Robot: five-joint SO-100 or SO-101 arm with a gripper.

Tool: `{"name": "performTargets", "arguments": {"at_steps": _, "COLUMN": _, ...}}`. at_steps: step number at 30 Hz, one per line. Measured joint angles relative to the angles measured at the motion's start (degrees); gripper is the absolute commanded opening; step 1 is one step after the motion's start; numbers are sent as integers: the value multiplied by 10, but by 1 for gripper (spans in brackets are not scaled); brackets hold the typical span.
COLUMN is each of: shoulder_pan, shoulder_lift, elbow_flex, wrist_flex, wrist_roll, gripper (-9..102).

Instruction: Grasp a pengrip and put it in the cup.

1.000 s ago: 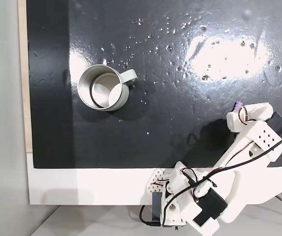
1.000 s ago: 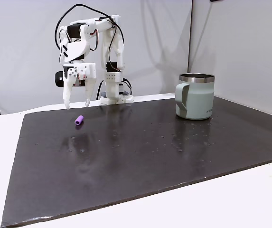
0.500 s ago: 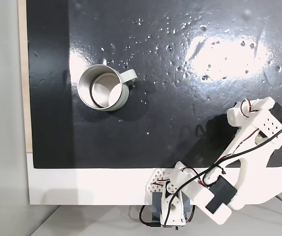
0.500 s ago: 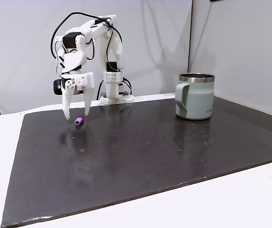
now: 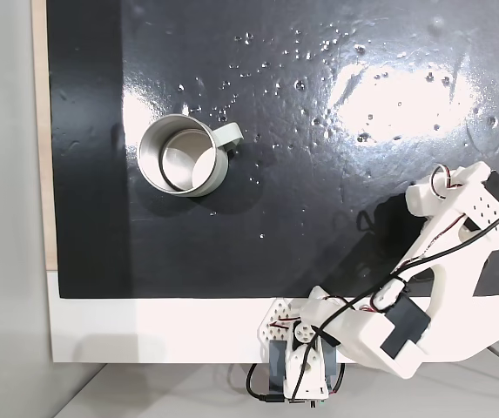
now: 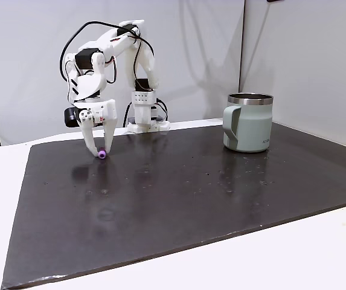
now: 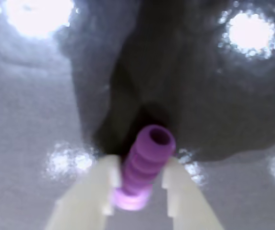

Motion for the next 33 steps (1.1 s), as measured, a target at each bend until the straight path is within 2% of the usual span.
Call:
{"name": "performTargets", "arguments": {"at_steps": 9, "shoulder_pan": -20, "shoulder_lift": 7, "elbow_flex": -5, "wrist_flex": 2, "wrist_roll": -4, "gripper": 0}}
{"name": "performTargets", "arguments": {"at_steps": 14, "shoulder_pan": -69, "shoulder_lift": 71, "elbow_flex": -5, "wrist_flex": 46, "wrist_roll": -1, "gripper": 0}}
{"name": "performTargets", "arguments": {"at_steps": 19, "shoulder_pan": -144, "shoulder_lift": 156, "elbow_flex": -5, "wrist_flex": 81, "wrist_roll": -1, "gripper": 0}}
{"name": "performTargets", "arguments": {"at_steps": 26, "shoulder_pan": -279, "shoulder_lift": 260, "elbow_flex": -5, "wrist_flex": 100, "wrist_roll": -62, "gripper": 0}}
{"name": "performTargets", "arguments": {"at_steps": 33, "shoulder_pan": -436, "shoulder_lift": 289, "elbow_flex": -31, "wrist_flex": 156, "wrist_roll": -102, "gripper": 0}}
